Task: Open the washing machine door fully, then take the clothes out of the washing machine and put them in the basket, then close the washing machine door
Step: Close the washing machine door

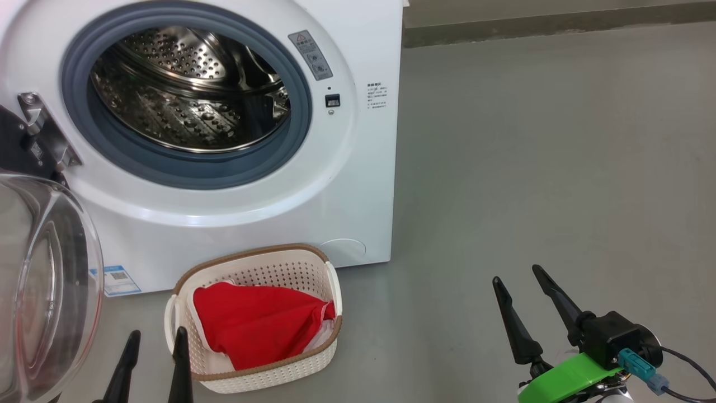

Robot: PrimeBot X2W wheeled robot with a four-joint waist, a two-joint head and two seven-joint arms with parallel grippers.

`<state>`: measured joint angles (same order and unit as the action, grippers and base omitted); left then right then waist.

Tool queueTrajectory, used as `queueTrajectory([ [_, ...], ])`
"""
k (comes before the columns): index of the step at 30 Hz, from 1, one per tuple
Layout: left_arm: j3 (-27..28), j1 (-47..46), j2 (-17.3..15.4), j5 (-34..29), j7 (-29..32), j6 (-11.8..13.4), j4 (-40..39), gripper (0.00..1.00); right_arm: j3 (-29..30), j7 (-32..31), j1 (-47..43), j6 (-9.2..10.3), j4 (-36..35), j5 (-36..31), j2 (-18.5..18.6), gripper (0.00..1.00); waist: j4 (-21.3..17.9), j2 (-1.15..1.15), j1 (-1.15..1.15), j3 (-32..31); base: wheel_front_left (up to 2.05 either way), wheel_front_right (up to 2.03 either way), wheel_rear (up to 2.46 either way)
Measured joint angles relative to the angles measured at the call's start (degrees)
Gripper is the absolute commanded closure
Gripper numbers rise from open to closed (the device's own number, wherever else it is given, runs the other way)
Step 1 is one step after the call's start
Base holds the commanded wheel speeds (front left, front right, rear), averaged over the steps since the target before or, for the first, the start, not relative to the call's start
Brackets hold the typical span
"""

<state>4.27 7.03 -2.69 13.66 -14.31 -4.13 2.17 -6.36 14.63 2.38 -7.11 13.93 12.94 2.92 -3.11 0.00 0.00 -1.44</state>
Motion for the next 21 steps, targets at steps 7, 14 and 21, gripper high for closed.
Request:
queueTrajectory([
  [7, -0.13, 0.00, 0.00, -0.07, 0.01, 0.07, 0.52, 0.00, -0.03, 0.00, 0.00, 0.00, 0.10, 0.00, 0.00, 0.00, 0.07, 0.00, 0.00, -0.11, -0.05, 0.05, 0.00],
  [14, 0.05, 0.00, 0.00, -0.74, 0.00, 0.08, 1.10, 0.00, -0.12, 0.00, 0.00, 0.00, 0.25, 0.00, 0.00, 0.00, 0.57, 0.00, 0.00, -0.40, 0.00, 0.00, 0.00],
  [21, 0.66, -0.01, 0.00, -1.59, 0.00, 0.08, 1.59, 0.00, -1.55, 0.00, 0.00, 0.00, 0.29, 0.32, 0.00, 0.00, 2.39, 0.00, 0.00, -0.62, 0.00, 0.00, 0.00],
])
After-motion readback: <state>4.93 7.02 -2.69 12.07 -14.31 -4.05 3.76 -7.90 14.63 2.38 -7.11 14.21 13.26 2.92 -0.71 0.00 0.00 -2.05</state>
